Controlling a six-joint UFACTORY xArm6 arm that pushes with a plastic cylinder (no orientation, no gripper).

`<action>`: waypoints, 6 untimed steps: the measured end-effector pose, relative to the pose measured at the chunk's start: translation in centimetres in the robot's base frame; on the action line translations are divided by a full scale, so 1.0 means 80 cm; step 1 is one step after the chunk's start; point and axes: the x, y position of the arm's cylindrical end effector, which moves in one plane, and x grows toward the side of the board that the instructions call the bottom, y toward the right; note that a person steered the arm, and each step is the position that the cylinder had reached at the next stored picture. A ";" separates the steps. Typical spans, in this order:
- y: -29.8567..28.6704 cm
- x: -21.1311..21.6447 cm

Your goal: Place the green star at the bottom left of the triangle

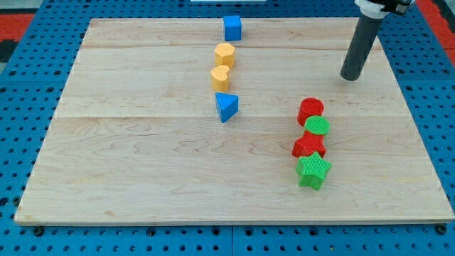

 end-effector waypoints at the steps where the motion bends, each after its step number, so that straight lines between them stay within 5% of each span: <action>1: 0.017 0.058; 2: 0.008 0.169; 3: -0.005 0.211; 5: -0.062 0.260; 6: -0.154 0.240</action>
